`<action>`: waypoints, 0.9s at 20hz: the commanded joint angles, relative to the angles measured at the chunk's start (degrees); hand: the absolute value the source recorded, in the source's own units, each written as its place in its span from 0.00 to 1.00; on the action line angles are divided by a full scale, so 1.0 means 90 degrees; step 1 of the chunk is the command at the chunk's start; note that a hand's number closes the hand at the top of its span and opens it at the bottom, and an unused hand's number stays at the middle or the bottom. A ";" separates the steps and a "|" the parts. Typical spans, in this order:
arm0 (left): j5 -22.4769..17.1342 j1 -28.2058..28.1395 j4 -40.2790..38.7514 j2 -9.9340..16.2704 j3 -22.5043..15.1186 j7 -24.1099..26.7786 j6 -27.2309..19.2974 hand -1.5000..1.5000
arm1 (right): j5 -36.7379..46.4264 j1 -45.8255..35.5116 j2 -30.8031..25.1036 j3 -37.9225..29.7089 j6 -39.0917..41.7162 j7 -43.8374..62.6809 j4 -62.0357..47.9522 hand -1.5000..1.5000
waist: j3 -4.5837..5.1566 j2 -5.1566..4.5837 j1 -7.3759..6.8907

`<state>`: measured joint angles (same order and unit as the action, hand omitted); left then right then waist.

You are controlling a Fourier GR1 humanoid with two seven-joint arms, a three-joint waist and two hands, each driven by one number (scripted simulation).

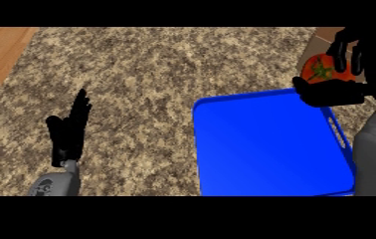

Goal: Pick the tomato from the tray and place it in the cardboard box

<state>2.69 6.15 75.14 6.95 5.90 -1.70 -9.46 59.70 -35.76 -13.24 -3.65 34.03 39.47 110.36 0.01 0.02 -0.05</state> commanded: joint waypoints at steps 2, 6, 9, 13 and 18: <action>-0.0101 0.0042 0.0148 0.0036 0.0037 -0.0216 0.0088 0.50 | 0.0023 -0.0321 -0.0494 -0.0581 -0.0837 -0.0657 -0.1105 1.00 | -0.0002 -0.0010 -0.0042; -0.0075 0.0364 -0.0001 0.0119 0.0143 -0.0399 0.0010 0.50 | -0.0352 -0.0593 -0.0882 -0.1138 -0.1296 -0.1397 -0.2120 1.00 | -0.0002 -0.0019 -0.0038; -0.0037 0.0022 -0.0214 0.0014 0.0082 0.0180 0.0077 0.50 | -0.0293 -0.0853 -0.1114 -0.1402 -0.2008 -0.1936 -0.3399 1.00 | -0.0002 -0.0046 -0.0096; 0.0074 -0.0121 0.0324 -0.0127 -0.0199 -0.0146 0.0027 0.50 | -0.0442 -0.1214 -0.1416 -0.1712 -0.2748 -0.2751 -0.4723 1.00 | -0.0006 -0.0042 -0.0151; -0.0100 0.0180 0.0033 0.0059 0.0014 -0.0132 0.0223 0.50 | -0.0437 -0.1834 -0.1849 -0.1970 -0.3472 -0.3590 -0.6645 1.00 | -0.0005 -0.0066 -0.0182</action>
<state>2.74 6.12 75.71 6.59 5.46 -1.73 -8.79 56.19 -46.36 -26.85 -19.24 6.83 11.71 63.13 -0.05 -0.45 -1.28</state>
